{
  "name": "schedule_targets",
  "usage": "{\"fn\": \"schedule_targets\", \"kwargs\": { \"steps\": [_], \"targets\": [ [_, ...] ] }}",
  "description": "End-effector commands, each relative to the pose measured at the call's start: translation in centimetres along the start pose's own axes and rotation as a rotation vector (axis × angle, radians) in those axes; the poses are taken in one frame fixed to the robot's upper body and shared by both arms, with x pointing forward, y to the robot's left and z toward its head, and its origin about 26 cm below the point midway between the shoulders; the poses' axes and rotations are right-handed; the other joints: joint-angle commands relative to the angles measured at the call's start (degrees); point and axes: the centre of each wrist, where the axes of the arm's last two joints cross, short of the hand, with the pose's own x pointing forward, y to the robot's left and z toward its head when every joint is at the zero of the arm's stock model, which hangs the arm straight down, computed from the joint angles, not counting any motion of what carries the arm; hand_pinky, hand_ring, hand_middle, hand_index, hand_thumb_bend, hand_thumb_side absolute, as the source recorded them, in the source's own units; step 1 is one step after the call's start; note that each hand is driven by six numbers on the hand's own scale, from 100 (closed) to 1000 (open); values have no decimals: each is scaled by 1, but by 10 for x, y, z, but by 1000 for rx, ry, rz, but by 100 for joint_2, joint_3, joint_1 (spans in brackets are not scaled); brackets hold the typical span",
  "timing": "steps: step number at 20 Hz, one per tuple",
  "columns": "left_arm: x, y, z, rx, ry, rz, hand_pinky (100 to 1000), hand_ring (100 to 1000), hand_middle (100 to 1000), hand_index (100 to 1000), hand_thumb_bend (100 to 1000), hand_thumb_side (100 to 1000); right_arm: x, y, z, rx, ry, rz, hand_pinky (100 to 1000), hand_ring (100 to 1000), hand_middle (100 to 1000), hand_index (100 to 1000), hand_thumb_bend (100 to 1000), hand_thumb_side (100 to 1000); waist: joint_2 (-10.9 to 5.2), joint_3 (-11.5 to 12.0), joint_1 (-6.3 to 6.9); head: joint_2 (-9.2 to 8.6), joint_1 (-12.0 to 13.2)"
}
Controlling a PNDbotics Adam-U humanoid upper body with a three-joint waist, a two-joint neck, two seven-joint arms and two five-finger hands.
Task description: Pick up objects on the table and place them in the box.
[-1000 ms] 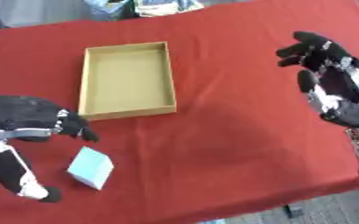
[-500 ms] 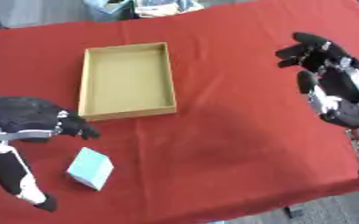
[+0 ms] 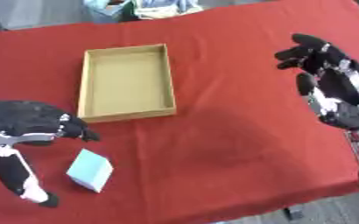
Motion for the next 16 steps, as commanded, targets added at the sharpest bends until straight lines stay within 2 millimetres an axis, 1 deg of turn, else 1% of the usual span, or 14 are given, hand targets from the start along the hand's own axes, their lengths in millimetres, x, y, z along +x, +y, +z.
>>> {"fn": "schedule_targets", "kwargs": {
  "steps": [1, 10, 16],
  "targets": [
    [-2, 5, 4, -79, -42, -89, 778, 735, 748, 959, 655, 453, 4, -8, -3, 15, -13, 32, 738, 813, 699, 934, 100, 501, -77, 1, -18, -68, -18],
    [-4, 4, -3, -77, -33, -90, 777, 734, 748, 959, 650, 462, 4, -8, -4, 16, -17, 32, 738, 813, 699, 934, 100, 501, -58, -13, -21, -92, -25],
    [-7, 6, -7, -63, -23, -89, 777, 734, 748, 960, 646, 451, 4, -8, -4, 17, -18, 30, 738, 813, 699, 934, 100, 501, -51, -20, -22, -97, -28]
  ]
}}
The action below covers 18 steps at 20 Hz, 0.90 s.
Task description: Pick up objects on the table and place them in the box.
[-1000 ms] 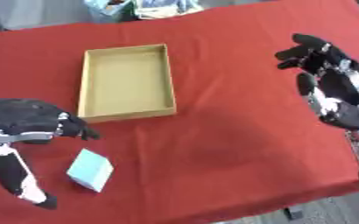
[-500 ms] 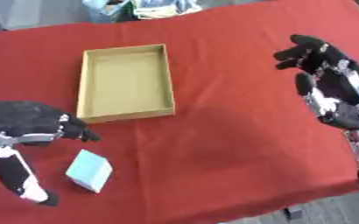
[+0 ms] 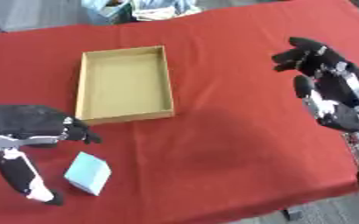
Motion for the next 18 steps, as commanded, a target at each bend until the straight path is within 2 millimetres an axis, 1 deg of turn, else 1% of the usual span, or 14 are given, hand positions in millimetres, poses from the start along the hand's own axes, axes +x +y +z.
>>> {"fn": "schedule_targets", "kwargs": {
  "steps": [1, 15, 17, 18],
  "targets": [
    [-4, 6, 4, -65, -26, -84, 777, 734, 748, 960, 643, 450, 4, -8, -3, 13, -12, 28, 738, 813, 699, 934, 100, 501, -75, -13, -13, -50, -6],
    [-11, 6, -8, -27, -3, -73, 769, 725, 740, 942, 602, 434, 4, -7, -3, 11, -11, 25, 738, 813, 699, 934, 100, 503, -64, -40, -14, -60, -11],
    [-10, 5, -10, -30, -10, -72, 764, 721, 738, 928, 589, 437, 4, -7, -3, 10, -10, 25, 738, 813, 699, 934, 100, 499, -63, -47, -13, -64, -7],
    [-10, 5, -11, -32, -15, -71, 762, 719, 734, 907, 577, 435, 4, -7, -3, 10, -10, 24, 738, 813, 699, 934, 100, 503, -62, -48, -12, -63, -6]
  ]
}}
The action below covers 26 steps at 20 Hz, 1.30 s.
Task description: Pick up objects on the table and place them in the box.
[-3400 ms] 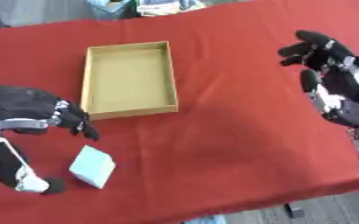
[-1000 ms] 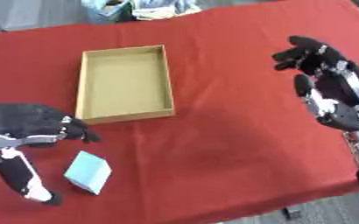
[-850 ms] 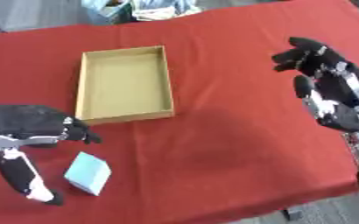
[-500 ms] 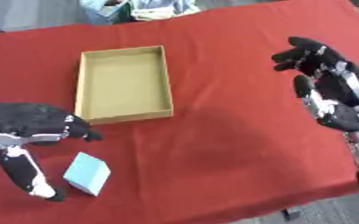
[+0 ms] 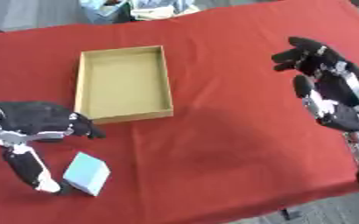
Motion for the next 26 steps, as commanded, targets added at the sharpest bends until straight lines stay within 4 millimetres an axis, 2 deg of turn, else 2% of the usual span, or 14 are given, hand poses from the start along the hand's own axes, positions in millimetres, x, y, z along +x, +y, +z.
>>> {"fn": "schedule_targets", "kwargs": {
  "steps": [1, 7, 8, 9, 10, 14, 21, 23, 26],
  "targets": [
    [-2, 8, 2, -49, -34, -62, 761, 718, 733, 901, 574, 434, 4, -7, -3, 8, -11, 24, 738, 813, 699, 934, 100, 503, -76, -7, -9, -59, -3],
    [-1, 4, -1, -53, -50, -33, 746, 702, 711, 829, 471, 391, 3, -7, -3, 7, -10, 24, 738, 813, 699, 934, 100, 505, -70, -3, -5, -50, -8],
    [-2, 3, -1, -52, -51, -26, 739, 693, 695, 801, 414, 355, 3, -7, -3, 7, -10, 24, 738, 813, 699, 934, 100, 505, -70, -3, -5, -48, -11],
    [-2, 3, -2, -48, -52, -19, 738, 691, 692, 797, 406, 349, 3, -7, -3, 7, -10, 23, 738, 813, 699, 934, 100, 505, -70, -4, -6, -47, -14],
    [-2, 2, -2, -41, -53, -13, 732, 683, 666, 762, 346, 306, 3, -7, -3, 7, -10, 23, 738, 813, 699, 934, 100, 505, -70, -4, -6, -46, -16],
    [-3, 8, 6, 6, -46, 5, 720, 663, 622, 721, 260, 252, 3, -8, -2, 5, -8, 25, 738, 813, 699, 934, 100, 506, -77, -1, -6, -48, -31],
    [-13, 38, 43, 136, 27, 30, 718, 660, 616, 721, 260, 190, 3, -8, -1, 5, -4, 25, 738, 813, 699, 934, 100, 505, -99, 20, 2, -33, -72],
    [-20, 46, 47, 173, 62, 32, 721, 662, 616, 723, 268, 168, 3, -7, -1, 7, -3, 24, 738, 813, 699, 934, 100, 506, -106, 21, 4, -26, -75],
    [-35, 52, 42, 204, 96, 46, 724, 664, 617, 726, 273, 162, 3, -7, -1, 8, -3, 22, 738, 813, 699, 934, 100, 506, -110, 2, 3, -26, -71]
  ]
}}
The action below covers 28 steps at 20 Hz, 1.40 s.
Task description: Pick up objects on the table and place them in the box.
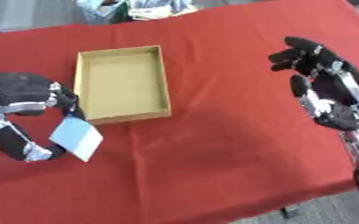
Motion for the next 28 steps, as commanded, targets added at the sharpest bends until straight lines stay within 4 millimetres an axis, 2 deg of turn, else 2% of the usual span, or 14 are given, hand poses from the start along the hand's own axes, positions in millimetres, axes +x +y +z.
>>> {"fn": "schedule_targets", "kwargs": {
  "steps": [1, 8, 13, 18, 19, 21, 24, 28],
  "targets": [
    [-18, 13, 2, 42, 57, -4, 725, 665, 618, 727, 277, 157, 3, -7, -2, 9, -8, 23, 738, 813, 699, 934, 100, 506, -110, -19, -13, -26, -16],
    [-55, 12, -35, 73, 119, 52, 724, 666, 616, 729, 268, 160, 4, -5, -4, 17, -18, 12, 738, 813, 699, 935, 100, 506, -94, -104, -19, -44, 16],
    [-69, 11, -58, 111, 161, 55, 724, 666, 619, 740, 284, 150, 4, -4, -6, 25, -26, 5, 738, 813, 699, 935, 100, 507, -71, -215, -24, -49, 83],
    [-77, 8, -74, 172, 214, 47, 724, 669, 632, 811, 335, 184, 4, -3, -8, 32, -33, -3, 738, 813, 699, 935, 100, 508, -49, -298, -20, -57, 135],
    [-77, 8, -76, 183, 223, 40, 725, 670, 642, 847, 424, 272, 4, -3, -8, 33, -34, -3, 738, 813, 699, 935, 100, 507, -48, -304, -24, -57, 143],
    [-78, 6, -78, 200, 234, 28, 725, 670, 648, 872, 520, 389, 4, -3, -8, 33, -35, -3, 738, 813, 699, 935, 100, 507, -48, -303, -30, -55, 152],
    [-78, 5, -77, 219, 245, 6, 728, 672, 655, 886, 610, 484, 4, -3, -8, 32, -34, -4, 738, 813, 699, 935, 100, 507, -55, -284, -34, -50, 152],
    [-75, 11, -67, 269, 239, -15, 725, 665, 652, 886, 575, 454, 4, -3, -7, 28, -30, -3, 738, 813, 699, 935, 100, 507, -72, -209, -41, -43, 115]
  ]
}}
